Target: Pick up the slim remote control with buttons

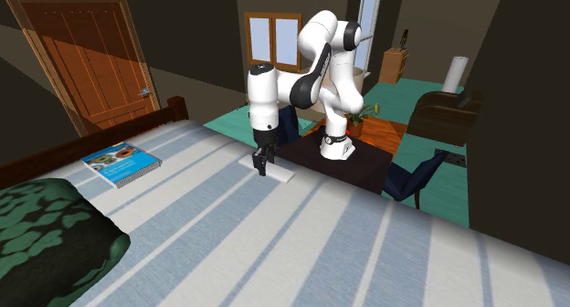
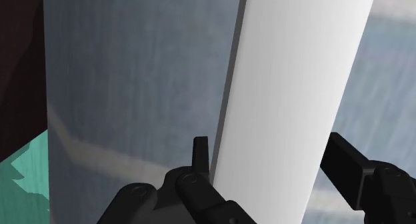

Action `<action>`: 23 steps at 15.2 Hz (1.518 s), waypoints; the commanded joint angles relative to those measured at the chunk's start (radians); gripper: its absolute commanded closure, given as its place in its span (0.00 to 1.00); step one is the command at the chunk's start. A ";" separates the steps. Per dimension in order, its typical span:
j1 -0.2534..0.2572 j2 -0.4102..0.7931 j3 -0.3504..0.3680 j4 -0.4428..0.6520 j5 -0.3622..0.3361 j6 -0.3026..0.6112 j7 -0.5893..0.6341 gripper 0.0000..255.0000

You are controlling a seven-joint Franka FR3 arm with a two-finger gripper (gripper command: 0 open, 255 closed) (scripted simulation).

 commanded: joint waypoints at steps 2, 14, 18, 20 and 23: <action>0.000 0.001 0.000 -0.001 0.000 0.001 0.000 1.00; -0.001 -0.025 0.001 0.048 0.009 -0.072 -0.005 1.00; -0.002 -0.037 0.002 0.087 0.013 -0.123 -0.007 1.00; -0.002 -0.043 0.002 0.108 0.015 -0.149 -0.008 1.00; -0.002 -0.049 0.002 0.141 0.017 -0.188 -0.009 1.00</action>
